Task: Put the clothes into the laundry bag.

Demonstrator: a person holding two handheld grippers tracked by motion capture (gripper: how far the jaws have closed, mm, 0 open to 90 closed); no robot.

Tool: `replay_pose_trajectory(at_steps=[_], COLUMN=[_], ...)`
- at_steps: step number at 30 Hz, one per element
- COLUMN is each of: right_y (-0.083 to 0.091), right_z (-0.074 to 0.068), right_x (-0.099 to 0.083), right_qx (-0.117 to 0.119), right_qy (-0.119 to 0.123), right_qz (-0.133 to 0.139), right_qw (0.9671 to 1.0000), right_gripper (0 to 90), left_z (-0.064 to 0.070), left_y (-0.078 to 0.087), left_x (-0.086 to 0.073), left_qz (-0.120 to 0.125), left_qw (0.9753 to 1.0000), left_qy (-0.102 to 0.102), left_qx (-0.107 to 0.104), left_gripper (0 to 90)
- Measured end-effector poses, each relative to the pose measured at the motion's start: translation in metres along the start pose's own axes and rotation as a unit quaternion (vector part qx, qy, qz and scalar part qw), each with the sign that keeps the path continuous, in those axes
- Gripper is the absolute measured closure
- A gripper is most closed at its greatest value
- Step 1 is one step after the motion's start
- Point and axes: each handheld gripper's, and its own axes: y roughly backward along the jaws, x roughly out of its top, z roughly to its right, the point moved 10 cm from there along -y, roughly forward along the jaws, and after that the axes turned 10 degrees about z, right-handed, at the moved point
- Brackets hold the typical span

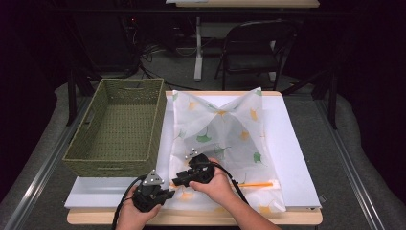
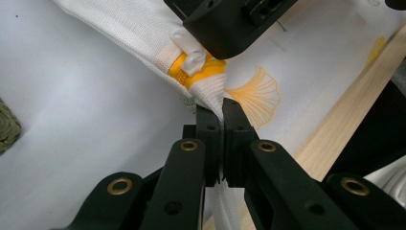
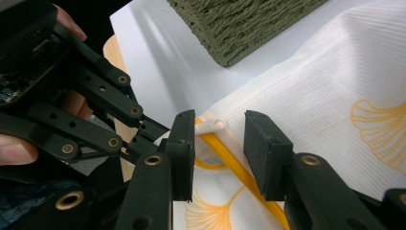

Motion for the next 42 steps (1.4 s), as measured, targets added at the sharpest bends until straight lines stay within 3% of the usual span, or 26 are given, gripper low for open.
replay_pose_trajectory(at_steps=[5,10,19,20,25,26,32,37,42], right_y=[-0.0016,-0.0010,-0.0033,-0.0033,-0.0033,-0.0036,-0.0002,0.0023,-0.0001], right_z=[-0.0067,-0.0064,-0.0007,-0.0007,-0.0007,-0.0054,-0.0088,-0.0077,-0.0095], right_x=[-0.0006,0.0002,0.0042,0.0042,0.0042,0.0006,-0.0015,0.0009,0.0054], right_qx=[0.031,0.030,0.023,0.023,0.023,0.034,0.035,0.029,0.027], right_qy=[-0.013,-0.008,-0.018,-0.018,-0.018,-0.008,0.009,0.006,-0.004], right_qz=[-0.002,-0.003,0.005,0.005,0.005,-0.004,-0.010,0.000,0.015], right_qw=[0.9994,0.9995,0.9995,0.9995,0.9995,0.9994,0.9993,0.9996,0.9995], right_gripper=[67.0,68.3,64.1,73.4,73.4,79.8,89.9,88.7,75.9], left_z=[-0.0017,0.0000,0.0038,0.0038,0.0038,0.0025,0.0024,0.0012,0.0034], left_y=[-0.0010,-0.0017,-0.0049,-0.0049,-0.0049,-0.0063,-0.0063,-0.0064,-0.0085], left_x=[-0.0005,-0.0010,-0.0005,-0.0005,-0.0005,-0.0018,-0.0026,-0.0032,-0.0022], left_qz=[0.001,0.001,0.002,0.002,0.002,0.003,0.003,0.005,0.005], left_qw=[1.0000,1.0000,1.0000,1.0000,1.0000,1.0000,1.0000,1.0000,1.0000], left_qy=[0.000,-0.001,-0.005,-0.005,-0.005,-0.002,0.003,0.002,0.001], left_qx=[0.001,-0.002,-0.005,-0.005,-0.005,-0.006,-0.006,-0.006,-0.007], left_gripper=[88.2,88.3,88.3,88.3,88.3,88.3,88.2,87.2,87.6])
